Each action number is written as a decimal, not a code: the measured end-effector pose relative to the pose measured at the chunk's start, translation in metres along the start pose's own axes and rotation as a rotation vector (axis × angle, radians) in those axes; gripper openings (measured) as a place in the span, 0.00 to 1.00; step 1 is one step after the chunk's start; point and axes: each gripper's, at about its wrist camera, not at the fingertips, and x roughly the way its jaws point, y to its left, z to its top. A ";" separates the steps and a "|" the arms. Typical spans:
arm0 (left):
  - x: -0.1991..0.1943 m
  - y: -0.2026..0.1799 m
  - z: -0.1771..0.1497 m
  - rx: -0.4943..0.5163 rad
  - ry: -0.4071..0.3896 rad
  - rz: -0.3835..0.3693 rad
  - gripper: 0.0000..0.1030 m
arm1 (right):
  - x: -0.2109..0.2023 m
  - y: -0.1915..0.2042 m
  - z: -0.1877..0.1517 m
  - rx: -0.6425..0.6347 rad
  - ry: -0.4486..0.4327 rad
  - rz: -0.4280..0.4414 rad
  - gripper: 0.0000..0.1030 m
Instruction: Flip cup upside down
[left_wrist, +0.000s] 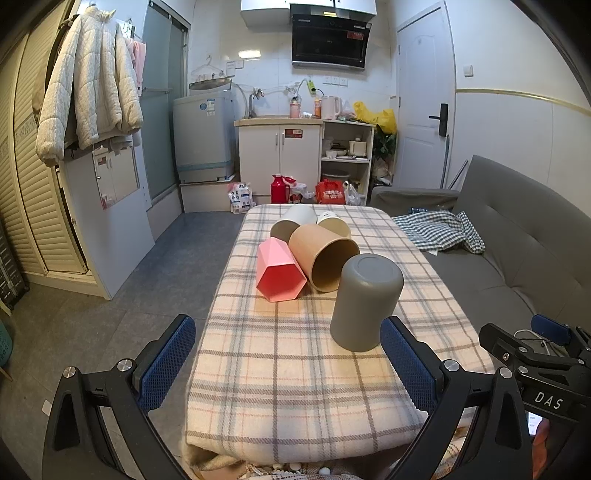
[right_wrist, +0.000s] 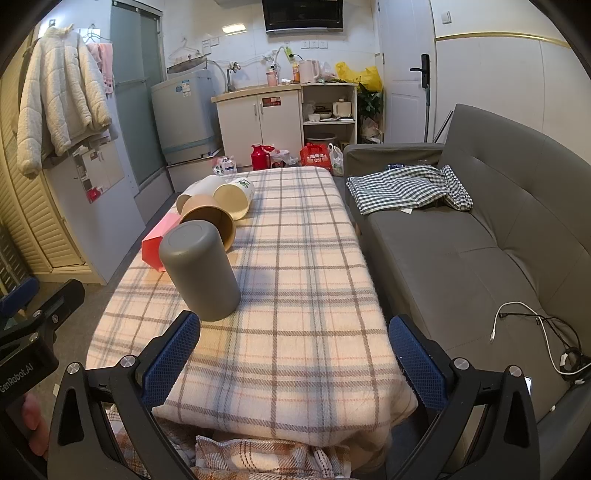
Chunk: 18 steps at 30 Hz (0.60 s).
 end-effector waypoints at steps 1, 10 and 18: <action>0.000 0.000 0.000 0.001 0.001 -0.001 1.00 | 0.000 0.000 0.001 0.000 0.000 0.000 1.00; 0.000 0.000 0.001 0.000 0.001 -0.001 1.00 | -0.001 0.000 0.001 0.000 0.000 0.000 1.00; -0.001 0.000 0.001 0.000 0.001 0.000 1.00 | -0.001 -0.001 0.002 0.001 0.001 0.001 1.00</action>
